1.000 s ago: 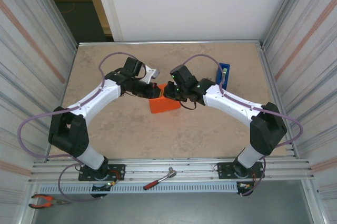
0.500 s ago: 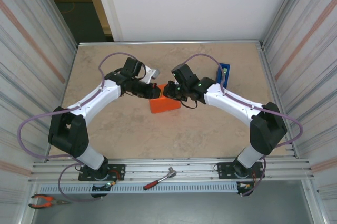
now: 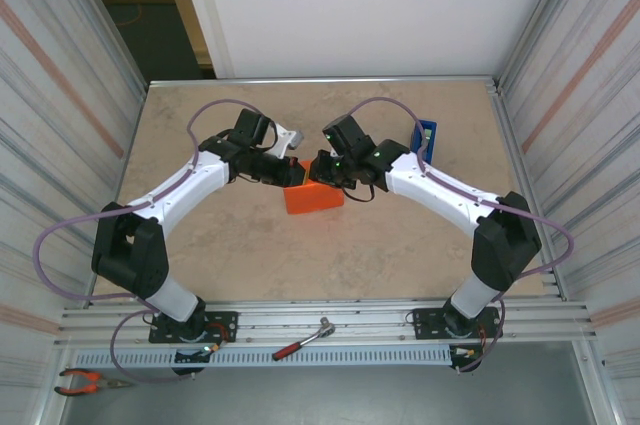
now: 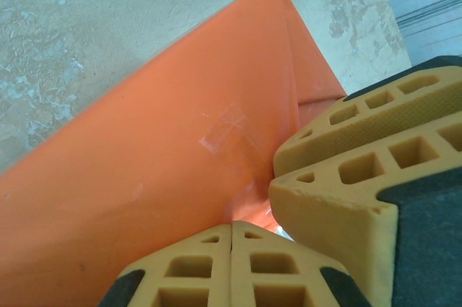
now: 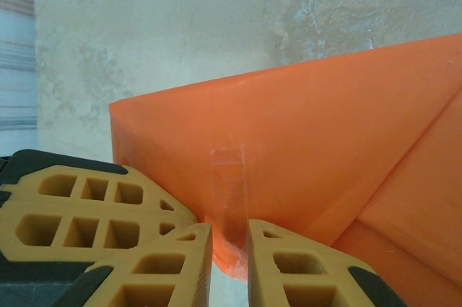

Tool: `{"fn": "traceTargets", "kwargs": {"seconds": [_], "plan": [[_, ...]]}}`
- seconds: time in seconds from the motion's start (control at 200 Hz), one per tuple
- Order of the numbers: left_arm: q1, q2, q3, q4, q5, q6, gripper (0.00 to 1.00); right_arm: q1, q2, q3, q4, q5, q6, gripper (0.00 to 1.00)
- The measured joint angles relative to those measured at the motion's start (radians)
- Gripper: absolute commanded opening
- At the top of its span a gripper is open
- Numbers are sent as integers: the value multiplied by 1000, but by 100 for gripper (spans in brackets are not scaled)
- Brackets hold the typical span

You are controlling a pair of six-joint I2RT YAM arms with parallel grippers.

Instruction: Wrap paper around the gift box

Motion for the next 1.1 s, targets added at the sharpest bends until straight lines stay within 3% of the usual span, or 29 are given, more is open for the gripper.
{"fn": "traceTargets", "kwargs": {"seconds": [1.102], "plan": [[0,0,-2,6,2,1,0,6,49,75,-102,0,-143,26]]}}
